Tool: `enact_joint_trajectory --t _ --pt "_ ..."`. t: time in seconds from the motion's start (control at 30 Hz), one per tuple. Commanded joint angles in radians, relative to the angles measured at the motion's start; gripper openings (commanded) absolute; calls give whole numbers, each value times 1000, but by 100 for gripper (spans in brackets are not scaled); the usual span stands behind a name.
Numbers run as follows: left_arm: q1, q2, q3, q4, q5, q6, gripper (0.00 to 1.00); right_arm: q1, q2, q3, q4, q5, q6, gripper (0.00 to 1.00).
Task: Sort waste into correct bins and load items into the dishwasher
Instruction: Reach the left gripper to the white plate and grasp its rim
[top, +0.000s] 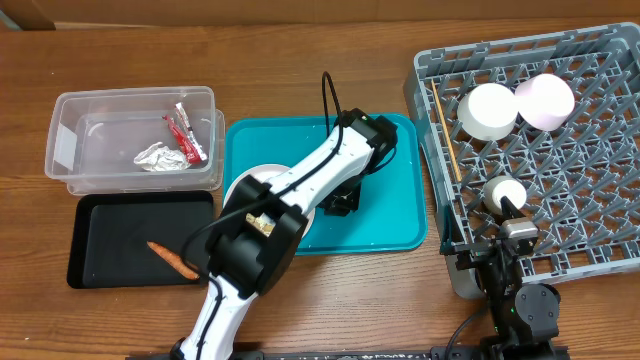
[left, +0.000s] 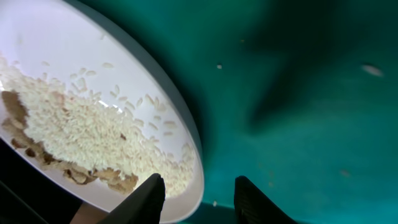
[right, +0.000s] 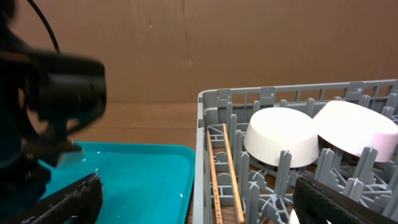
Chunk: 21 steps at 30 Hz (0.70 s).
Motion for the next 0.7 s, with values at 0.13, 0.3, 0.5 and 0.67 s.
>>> enact_joint_trajectory --t 0.13,0.3,0.5,0.67 --pt "8 80 -14 0 -17 -13 33 -3 -11 -10 6 -4 4 100" --pt "8 90 -14 6 -25 -13 4 -3 -11 -10 6 -4 4 100" --pt "8 85 -8 4 -43 -10 4 -3 -11 -10 6 -4 4 100" --pt "7 15 25 -19 -43 -17 4 -3 -11 -10 6 -4 4 100"
